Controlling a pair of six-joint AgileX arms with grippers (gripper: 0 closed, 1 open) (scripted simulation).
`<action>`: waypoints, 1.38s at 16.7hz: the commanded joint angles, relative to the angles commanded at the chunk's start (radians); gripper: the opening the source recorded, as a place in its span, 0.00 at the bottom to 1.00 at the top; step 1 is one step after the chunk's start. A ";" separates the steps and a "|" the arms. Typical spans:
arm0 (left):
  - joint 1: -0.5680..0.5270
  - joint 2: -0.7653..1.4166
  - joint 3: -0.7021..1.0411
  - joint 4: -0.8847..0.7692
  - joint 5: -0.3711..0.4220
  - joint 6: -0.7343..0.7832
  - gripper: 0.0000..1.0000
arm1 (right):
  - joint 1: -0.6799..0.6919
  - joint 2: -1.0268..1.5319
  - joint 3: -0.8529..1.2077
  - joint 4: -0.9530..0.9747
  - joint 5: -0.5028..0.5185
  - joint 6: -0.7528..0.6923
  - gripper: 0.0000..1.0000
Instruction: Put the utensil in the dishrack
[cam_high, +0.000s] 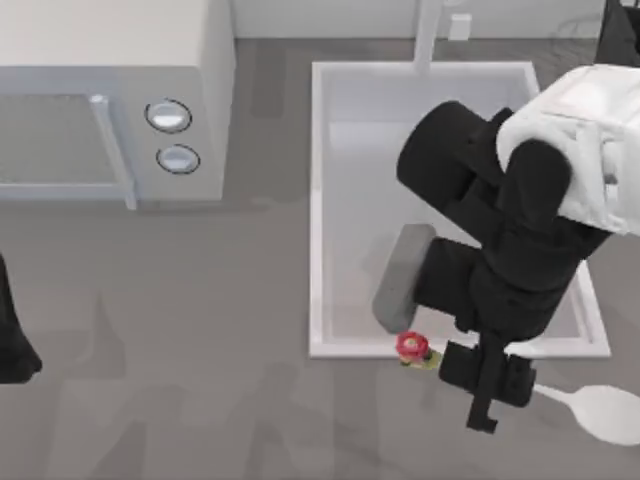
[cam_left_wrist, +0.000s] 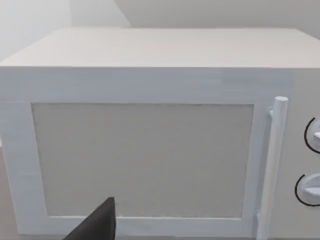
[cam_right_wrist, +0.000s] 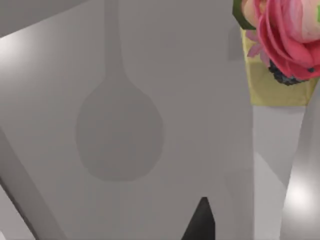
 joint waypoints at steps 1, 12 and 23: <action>0.000 0.000 0.000 0.000 0.000 0.000 1.00 | 0.000 -0.013 0.053 -0.076 0.000 -0.002 0.00; 0.000 0.000 0.000 0.000 0.000 0.000 1.00 | -0.005 -0.090 0.281 -0.348 0.000 -0.002 0.00; 0.000 0.000 0.000 0.000 0.000 0.000 1.00 | -0.531 -0.297 0.157 0.155 -0.234 0.176 0.00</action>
